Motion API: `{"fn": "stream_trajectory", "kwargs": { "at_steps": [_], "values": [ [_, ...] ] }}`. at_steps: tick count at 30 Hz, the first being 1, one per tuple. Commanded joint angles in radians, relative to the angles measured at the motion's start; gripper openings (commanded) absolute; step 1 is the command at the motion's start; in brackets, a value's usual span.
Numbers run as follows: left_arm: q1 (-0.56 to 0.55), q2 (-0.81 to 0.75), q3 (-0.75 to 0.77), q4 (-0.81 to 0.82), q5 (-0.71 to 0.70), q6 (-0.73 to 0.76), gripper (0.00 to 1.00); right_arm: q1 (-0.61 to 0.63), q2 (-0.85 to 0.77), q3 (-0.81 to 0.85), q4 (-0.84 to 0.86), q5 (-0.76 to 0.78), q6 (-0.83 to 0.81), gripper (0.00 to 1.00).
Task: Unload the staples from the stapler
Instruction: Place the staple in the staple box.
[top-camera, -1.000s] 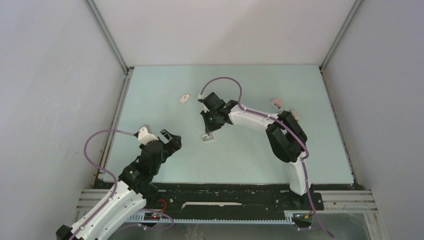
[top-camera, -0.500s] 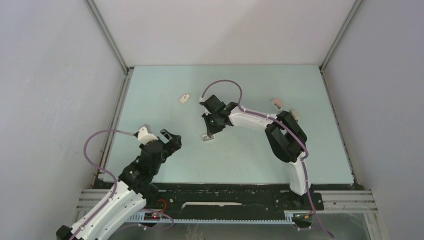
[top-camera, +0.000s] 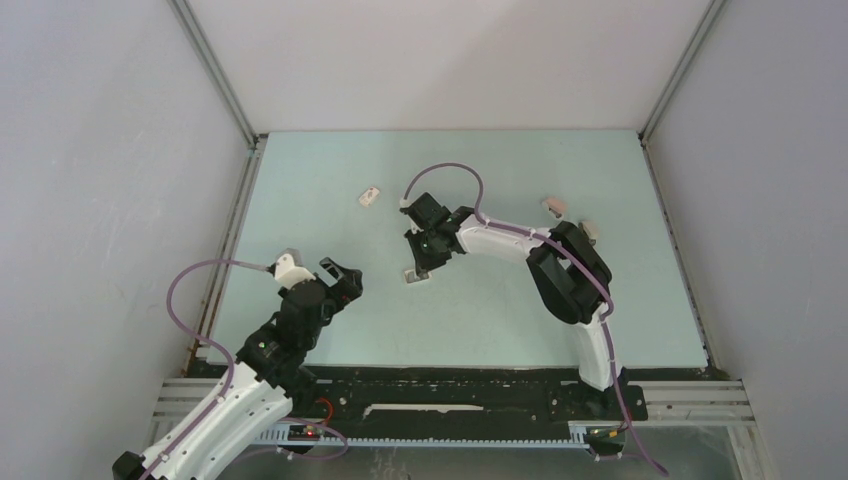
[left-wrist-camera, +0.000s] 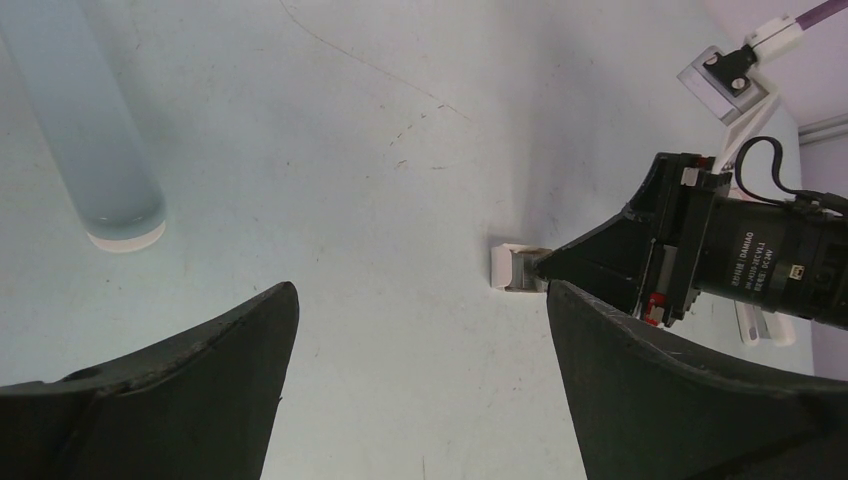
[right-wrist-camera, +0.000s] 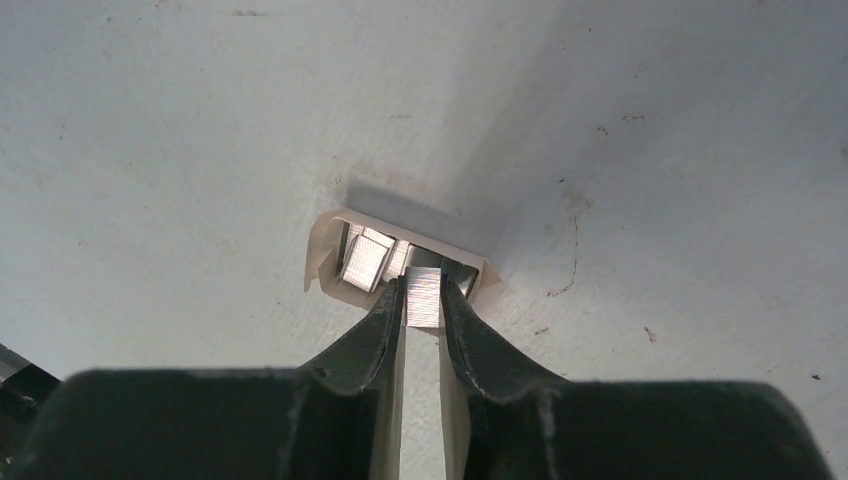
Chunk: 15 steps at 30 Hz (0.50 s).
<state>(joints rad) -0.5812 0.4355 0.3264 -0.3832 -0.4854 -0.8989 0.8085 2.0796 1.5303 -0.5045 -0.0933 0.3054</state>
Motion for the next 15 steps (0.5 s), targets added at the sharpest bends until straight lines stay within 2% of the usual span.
{"fn": "stream_trajectory", "kwargs": {
  "at_steps": [1,15],
  "values": [
    [0.009,-0.010,0.013,0.020,-0.005,0.006,1.00,0.005,0.015,0.023,0.017,0.017,0.024,0.22],
    [0.011,0.002,0.014,0.029,-0.003,0.008,1.00,0.005,0.017,0.044,0.018,0.033,0.018,0.24]
  ]
}}
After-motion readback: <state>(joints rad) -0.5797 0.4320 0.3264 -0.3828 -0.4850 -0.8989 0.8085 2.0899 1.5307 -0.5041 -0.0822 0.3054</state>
